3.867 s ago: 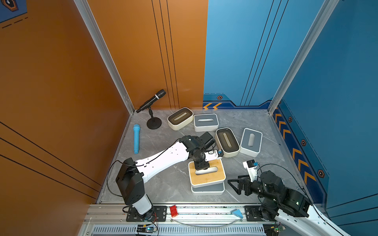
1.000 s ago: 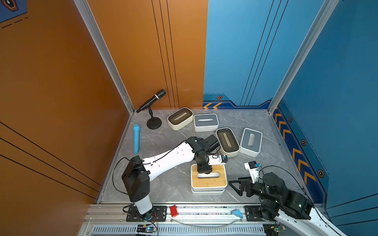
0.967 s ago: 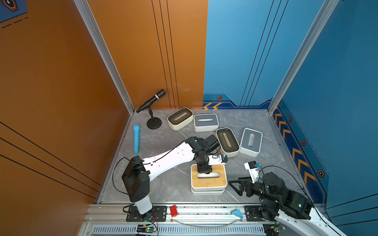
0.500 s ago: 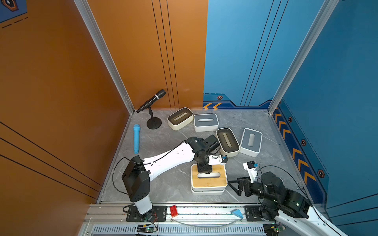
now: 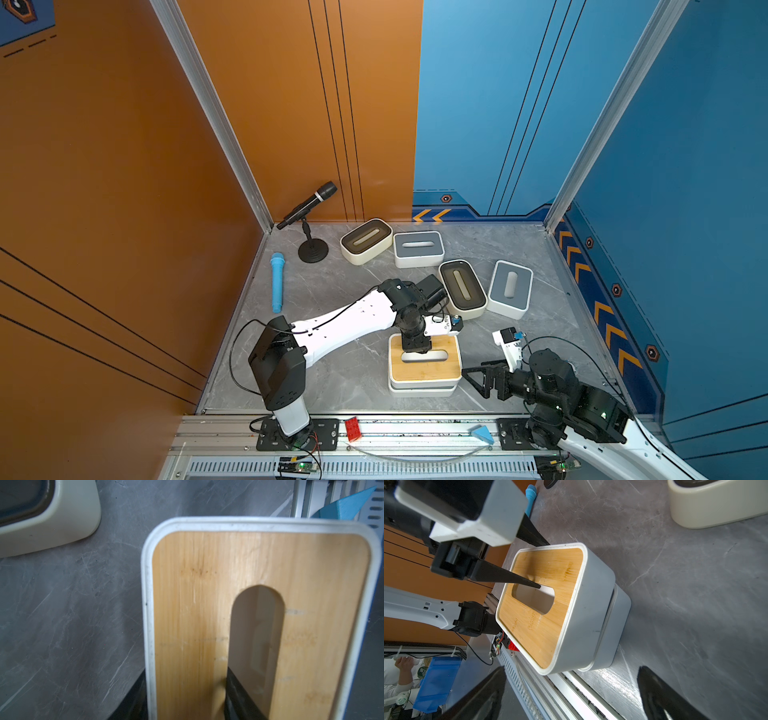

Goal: Stack the tissue boxes
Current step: Place the tissue box at the tissue box.

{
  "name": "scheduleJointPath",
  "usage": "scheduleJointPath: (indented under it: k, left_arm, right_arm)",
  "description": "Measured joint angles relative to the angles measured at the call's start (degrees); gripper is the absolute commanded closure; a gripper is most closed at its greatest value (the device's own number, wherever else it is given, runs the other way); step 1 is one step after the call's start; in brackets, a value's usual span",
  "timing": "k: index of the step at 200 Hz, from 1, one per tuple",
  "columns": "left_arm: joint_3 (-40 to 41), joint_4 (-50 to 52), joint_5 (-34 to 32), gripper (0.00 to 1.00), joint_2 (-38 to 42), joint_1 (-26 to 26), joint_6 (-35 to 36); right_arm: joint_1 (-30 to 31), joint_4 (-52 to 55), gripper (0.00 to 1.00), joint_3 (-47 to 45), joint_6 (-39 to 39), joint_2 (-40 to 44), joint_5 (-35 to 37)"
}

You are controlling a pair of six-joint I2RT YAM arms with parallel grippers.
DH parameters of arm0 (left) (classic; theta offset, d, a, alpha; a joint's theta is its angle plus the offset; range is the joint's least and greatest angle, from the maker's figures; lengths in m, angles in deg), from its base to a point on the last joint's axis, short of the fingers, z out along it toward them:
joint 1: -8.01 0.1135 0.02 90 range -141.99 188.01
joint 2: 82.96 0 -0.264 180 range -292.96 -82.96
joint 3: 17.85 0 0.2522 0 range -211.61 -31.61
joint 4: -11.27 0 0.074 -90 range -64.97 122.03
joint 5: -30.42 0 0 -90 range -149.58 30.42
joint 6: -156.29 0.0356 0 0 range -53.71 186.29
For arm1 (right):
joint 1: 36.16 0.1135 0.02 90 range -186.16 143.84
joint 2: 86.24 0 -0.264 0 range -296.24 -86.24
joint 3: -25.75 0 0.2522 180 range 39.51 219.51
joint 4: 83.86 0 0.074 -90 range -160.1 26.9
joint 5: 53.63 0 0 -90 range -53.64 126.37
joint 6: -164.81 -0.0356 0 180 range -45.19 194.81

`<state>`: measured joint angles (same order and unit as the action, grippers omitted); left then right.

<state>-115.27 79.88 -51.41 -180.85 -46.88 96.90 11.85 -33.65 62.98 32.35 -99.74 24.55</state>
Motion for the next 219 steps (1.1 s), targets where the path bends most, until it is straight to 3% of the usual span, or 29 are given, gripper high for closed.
scheduleJointPath:
  k: [219]
  left_arm:
    - [0.5, -0.2, 0.0, 0.52, -1.0, 0.0, 1.1]
  right_arm:
    - [0.0, 0.0, 0.0, -0.8, 0.0, 0.1, 0.0]
